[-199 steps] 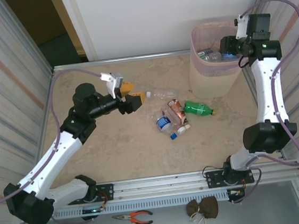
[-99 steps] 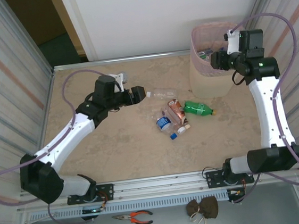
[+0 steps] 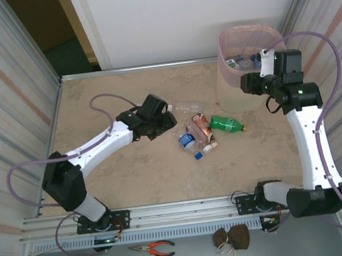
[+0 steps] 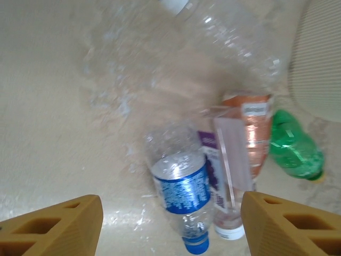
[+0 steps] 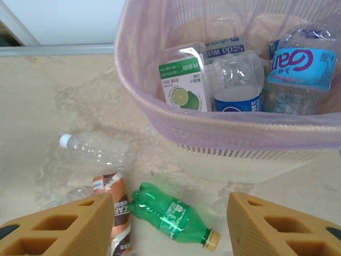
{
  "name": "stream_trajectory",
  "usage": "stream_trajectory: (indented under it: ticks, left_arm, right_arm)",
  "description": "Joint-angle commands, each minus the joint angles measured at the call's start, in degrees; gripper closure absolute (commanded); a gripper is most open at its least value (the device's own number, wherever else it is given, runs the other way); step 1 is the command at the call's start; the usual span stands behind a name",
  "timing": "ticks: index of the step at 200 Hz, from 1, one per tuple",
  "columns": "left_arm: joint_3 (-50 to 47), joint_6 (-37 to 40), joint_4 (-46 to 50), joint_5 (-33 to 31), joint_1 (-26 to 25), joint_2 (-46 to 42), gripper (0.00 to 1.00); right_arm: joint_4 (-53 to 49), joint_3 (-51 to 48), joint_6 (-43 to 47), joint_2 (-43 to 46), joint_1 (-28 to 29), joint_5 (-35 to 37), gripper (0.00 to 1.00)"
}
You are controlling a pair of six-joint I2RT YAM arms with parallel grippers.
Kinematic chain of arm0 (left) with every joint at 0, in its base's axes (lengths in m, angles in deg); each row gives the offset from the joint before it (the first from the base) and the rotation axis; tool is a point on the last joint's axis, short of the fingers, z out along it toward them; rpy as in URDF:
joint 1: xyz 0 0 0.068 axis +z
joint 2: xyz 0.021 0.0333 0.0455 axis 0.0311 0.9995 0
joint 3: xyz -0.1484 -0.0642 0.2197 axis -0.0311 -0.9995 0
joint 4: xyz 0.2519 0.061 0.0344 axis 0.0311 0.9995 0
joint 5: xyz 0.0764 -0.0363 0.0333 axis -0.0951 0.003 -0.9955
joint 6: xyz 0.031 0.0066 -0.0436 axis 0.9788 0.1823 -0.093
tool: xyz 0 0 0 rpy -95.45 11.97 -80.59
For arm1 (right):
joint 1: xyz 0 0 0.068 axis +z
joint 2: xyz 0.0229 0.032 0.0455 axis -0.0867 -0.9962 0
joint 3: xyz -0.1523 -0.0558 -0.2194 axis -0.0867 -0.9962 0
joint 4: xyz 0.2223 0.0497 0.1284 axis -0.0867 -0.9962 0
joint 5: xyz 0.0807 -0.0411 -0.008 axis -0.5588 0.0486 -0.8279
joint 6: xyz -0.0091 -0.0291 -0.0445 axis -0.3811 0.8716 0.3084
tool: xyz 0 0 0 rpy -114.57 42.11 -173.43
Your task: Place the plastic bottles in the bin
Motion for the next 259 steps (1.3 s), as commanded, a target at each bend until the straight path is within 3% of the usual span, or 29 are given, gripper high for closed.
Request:
stream_trajectory:
  ticks: [1,115,259]
  left_arm:
    - [1.3,-5.4,1.9,-0.2,-1.0,2.6,0.30]
    - [5.0,-9.2,-5.5,10.6,-2.2,16.6,0.26]
    - [3.3,-9.3,-5.1,10.3,-0.6,20.1,0.30]
  right_arm:
    - [1.5,-1.1,-0.8,1.8,0.3,-1.6,0.43]
    - [2.8,-2.4,-0.8,3.3,0.3,-4.0,0.42]
    - [2.7,-2.7,-1.1,3.5,0.4,-4.7,0.43]
